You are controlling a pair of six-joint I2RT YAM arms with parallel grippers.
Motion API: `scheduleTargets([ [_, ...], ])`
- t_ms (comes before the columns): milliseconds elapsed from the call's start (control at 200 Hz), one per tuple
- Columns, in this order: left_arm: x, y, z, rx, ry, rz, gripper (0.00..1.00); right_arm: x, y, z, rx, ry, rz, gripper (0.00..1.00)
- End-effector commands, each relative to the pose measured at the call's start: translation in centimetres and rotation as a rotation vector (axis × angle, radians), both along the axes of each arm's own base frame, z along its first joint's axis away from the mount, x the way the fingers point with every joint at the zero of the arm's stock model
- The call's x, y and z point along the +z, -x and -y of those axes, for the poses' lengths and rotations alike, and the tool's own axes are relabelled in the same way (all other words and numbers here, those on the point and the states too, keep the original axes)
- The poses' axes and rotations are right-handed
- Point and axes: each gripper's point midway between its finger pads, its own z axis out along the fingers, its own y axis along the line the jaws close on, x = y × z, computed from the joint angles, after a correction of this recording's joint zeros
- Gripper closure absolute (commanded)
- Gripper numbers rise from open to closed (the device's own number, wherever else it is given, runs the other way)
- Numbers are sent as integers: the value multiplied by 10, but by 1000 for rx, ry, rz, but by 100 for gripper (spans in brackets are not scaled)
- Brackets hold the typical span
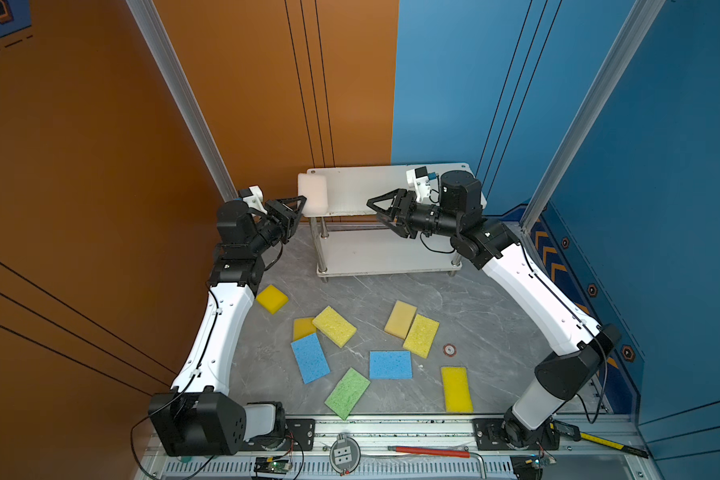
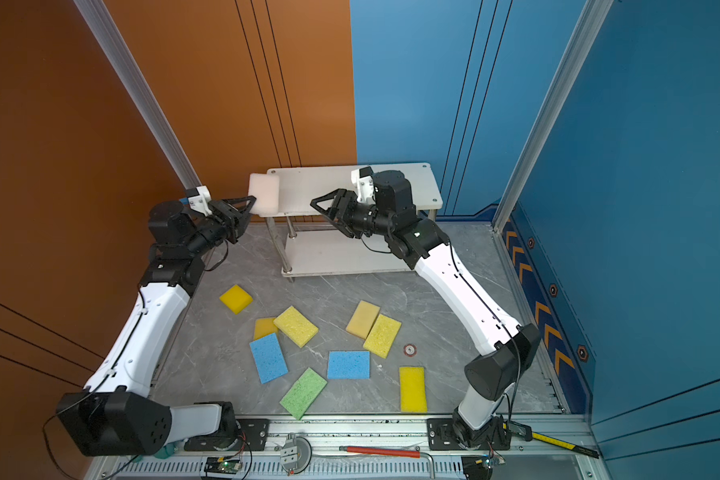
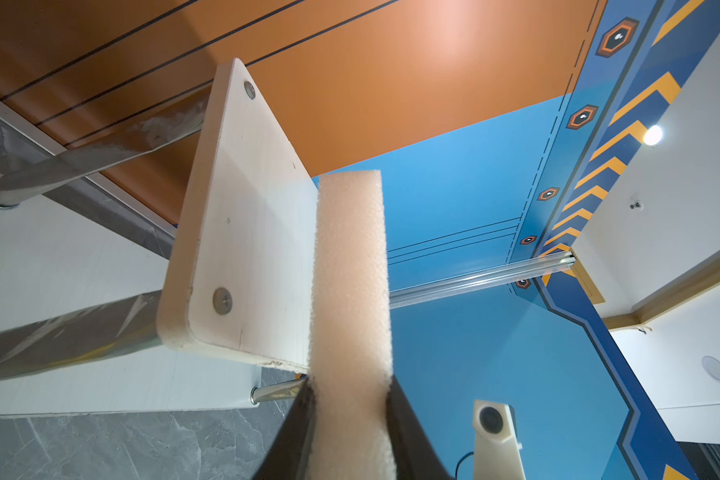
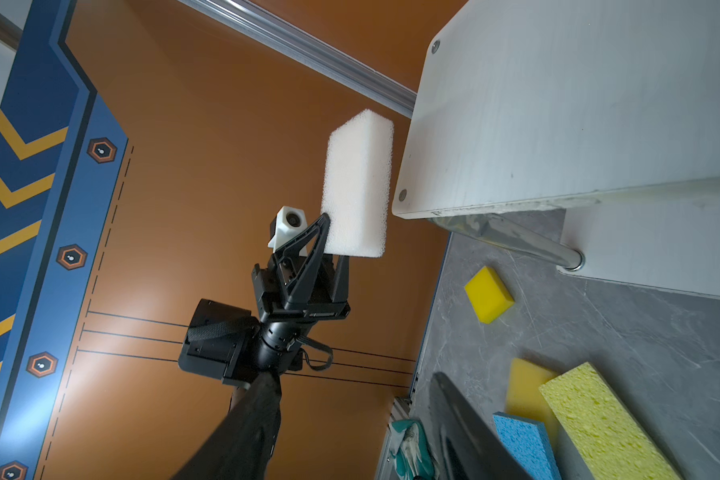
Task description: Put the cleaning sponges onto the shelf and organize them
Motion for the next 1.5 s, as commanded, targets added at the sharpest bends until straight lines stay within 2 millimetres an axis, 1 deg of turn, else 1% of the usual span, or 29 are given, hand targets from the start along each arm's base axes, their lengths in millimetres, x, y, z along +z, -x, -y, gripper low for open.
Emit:
scheduleTargets([
  [0,12,-5,1,-24,-24,35,74,-7,5,14,-12,32,9,39],
  [70,10,-11,0,-21,-21,26,74,-8,6,21,-21,34,10,39],
  [170,4,-18,3,-30,-18,10,74,-9,5,25,-24,36,9,38],
  [285,-4,-26,5,-33,-20,-11,74,-10,5,25,-23,38,8,38],
  [496,-7,-39,7,-42,-29,-19,73,-12,5,24,-18,41,6,38],
  [676,-16,-44,10,-53,-34,-48,73,-10,4,26,-23,39,13,38],
  [686,-17,-45,10,-52,-33,-53,73,-20,3,26,-24,51,-6,38],
  [701,-17,-45,11,-54,-34,-53,73,-22,3,26,-25,54,-11,38],
  [956,-23,-45,16,-73,-44,-82,72,-26,2,27,-32,62,-13,37],
  [1041,-24,-44,15,-72,-53,-94,62,-25,2,28,-34,62,-10,37],
  [1211,-24,-43,14,-67,-70,-105,50,-25,3,29,-39,62,-8,37],
  [1371,-27,-43,13,-68,-100,-123,45,-23,4,30,-37,60,-4,37],
  [1396,-24,-42,13,-65,-110,-116,44,-23,4,30,-37,61,-4,37],
  [1411,-30,-41,13,-67,-115,-143,43,-23,4,31,-37,60,-4,37],
  [1497,-32,-38,12,-66,-158,-164,40,-24,4,33,-39,61,-7,37],
])
